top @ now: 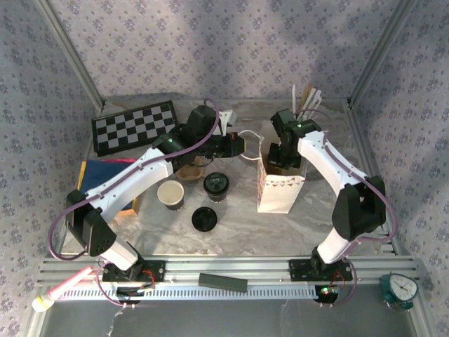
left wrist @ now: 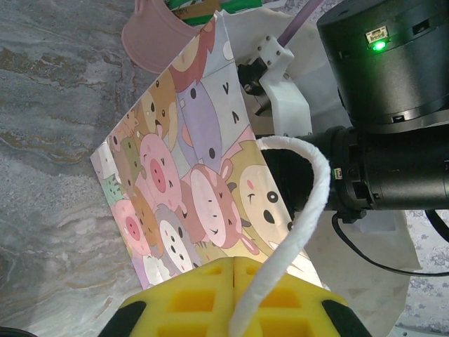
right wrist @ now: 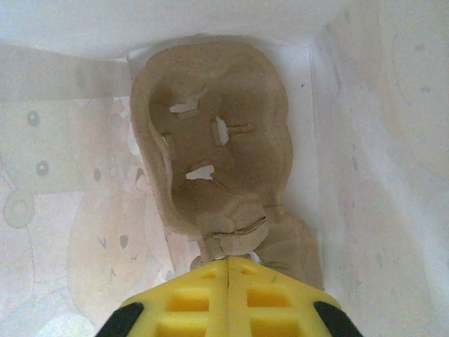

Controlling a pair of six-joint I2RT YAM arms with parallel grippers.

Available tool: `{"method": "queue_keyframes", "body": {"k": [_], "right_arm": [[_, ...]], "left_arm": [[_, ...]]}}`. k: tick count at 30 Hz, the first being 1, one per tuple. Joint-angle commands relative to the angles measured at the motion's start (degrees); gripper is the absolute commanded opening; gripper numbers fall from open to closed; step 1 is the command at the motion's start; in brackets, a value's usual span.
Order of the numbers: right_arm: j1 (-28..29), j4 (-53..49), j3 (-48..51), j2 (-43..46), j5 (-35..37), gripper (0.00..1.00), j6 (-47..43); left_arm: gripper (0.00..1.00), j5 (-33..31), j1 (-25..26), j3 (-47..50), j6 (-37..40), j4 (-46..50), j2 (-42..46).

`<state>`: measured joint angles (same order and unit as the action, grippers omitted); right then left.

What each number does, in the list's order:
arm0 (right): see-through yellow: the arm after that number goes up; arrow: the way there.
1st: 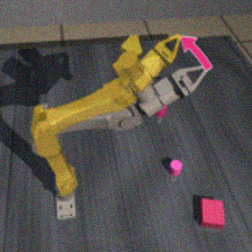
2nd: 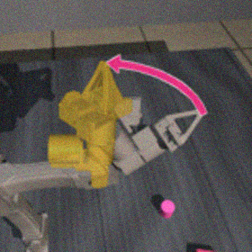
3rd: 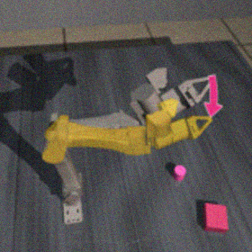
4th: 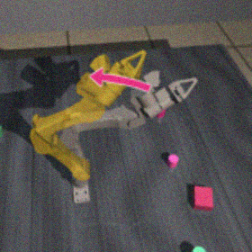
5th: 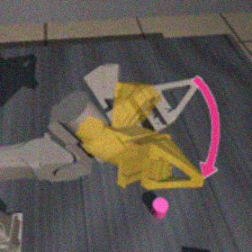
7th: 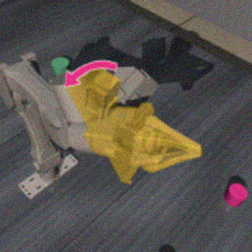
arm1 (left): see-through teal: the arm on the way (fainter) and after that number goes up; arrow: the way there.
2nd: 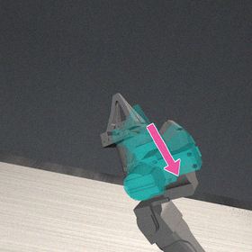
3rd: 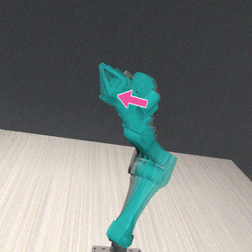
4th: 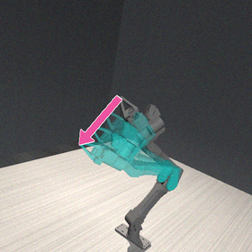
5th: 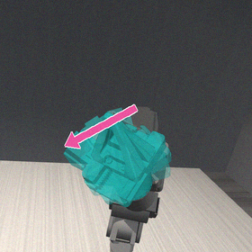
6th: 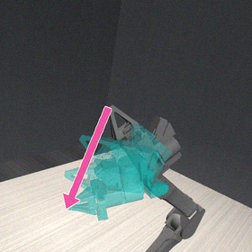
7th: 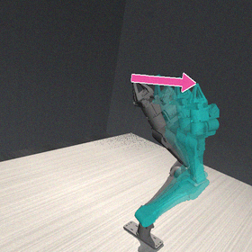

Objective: Pack the takeout coffee

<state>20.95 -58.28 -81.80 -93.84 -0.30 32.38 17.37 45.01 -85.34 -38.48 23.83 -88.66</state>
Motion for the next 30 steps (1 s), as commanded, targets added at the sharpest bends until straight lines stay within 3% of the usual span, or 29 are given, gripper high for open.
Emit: {"method": "queue_keyframes", "body": {"k": [1,30], "right_arm": [[-0.6,0.2,-1.1,0.8,-0.7,0.03,0.6],[-1.1,1.3,-0.1,1.3,-1.5,0.00,1.0]], "left_arm": [[0.00,1.4,0.0,-0.2,0.5,-0.3,-0.1],[0.00,1.5,0.0,-0.4,0.6,-0.1,-0.3]]}}
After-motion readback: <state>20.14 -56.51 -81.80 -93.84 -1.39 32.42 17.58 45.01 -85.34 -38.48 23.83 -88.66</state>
